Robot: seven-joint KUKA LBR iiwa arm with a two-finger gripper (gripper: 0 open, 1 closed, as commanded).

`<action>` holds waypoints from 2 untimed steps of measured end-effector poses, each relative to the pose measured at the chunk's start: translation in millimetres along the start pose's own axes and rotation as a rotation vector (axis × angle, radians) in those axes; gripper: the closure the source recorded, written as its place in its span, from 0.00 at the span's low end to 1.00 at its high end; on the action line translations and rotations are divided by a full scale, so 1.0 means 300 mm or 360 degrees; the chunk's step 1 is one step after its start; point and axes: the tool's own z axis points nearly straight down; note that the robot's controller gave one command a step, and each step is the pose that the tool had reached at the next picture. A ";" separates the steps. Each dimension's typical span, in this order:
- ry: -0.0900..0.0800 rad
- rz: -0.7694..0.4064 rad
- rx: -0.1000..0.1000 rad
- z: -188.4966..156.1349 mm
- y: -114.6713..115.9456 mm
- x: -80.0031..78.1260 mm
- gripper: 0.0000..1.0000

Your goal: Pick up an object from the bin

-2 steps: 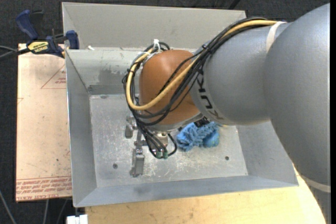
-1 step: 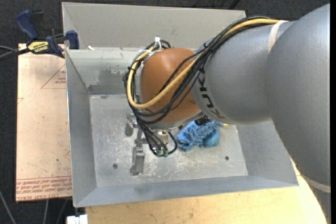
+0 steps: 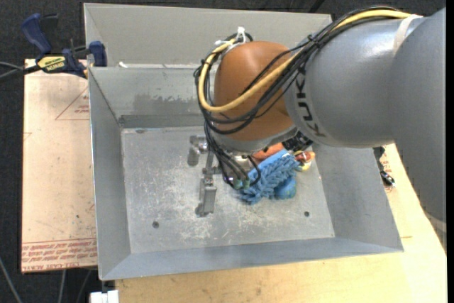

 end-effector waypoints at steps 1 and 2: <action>-0.0014 -0.0041 0.0003 0.054 -0.147 -0.062 0.00; -0.0008 -0.0144 0.0002 0.119 -0.176 -0.143 0.00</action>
Offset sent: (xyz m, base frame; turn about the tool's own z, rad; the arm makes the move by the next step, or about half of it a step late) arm 0.0558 -0.0548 -0.0469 -0.1222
